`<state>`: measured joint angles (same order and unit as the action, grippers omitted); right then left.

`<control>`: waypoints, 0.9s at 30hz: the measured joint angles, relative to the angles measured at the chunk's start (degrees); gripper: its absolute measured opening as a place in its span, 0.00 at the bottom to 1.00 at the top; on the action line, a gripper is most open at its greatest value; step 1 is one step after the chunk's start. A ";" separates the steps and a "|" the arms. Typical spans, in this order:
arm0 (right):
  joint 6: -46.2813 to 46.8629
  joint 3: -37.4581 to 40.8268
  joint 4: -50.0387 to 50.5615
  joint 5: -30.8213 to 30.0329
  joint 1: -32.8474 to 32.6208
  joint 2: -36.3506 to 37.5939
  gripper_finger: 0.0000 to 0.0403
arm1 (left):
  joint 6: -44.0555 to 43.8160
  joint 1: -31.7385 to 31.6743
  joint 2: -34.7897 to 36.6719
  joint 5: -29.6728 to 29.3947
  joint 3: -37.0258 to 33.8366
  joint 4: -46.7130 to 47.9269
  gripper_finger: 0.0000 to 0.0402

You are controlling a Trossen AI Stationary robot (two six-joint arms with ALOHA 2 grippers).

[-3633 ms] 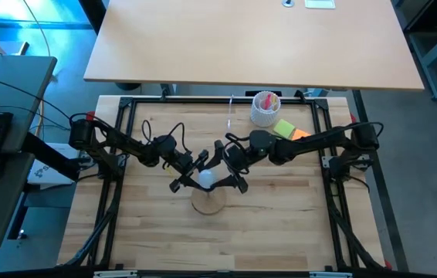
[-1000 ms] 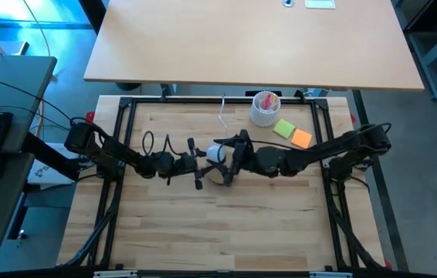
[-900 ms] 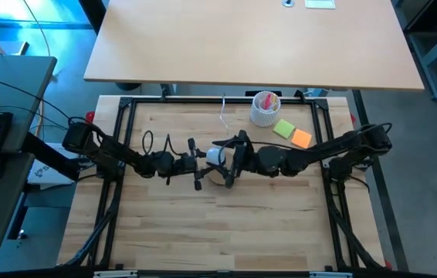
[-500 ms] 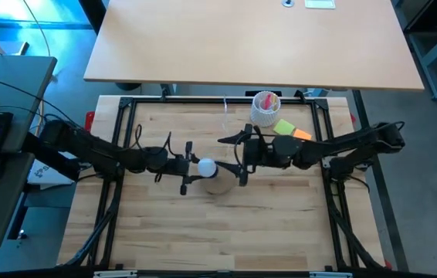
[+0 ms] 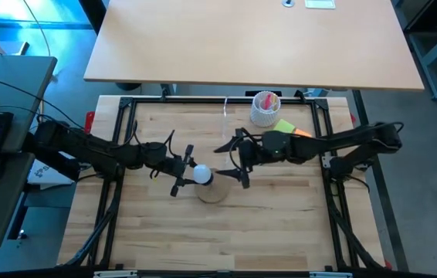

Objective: Screw lightbulb
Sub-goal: Insert the light bulb into the lamp

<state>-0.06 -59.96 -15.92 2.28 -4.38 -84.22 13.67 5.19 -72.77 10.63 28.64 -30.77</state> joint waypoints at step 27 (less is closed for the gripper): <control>5.14 0.02 -16.85 14.84 1.64 -8.62 0.80 | -1.37 -1.08 -0.18 1.12 -0.24 -1.69 0.39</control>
<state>5.08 -59.94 -32.77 17.12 -2.74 -92.83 12.30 4.11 -72.96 11.74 28.40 -32.46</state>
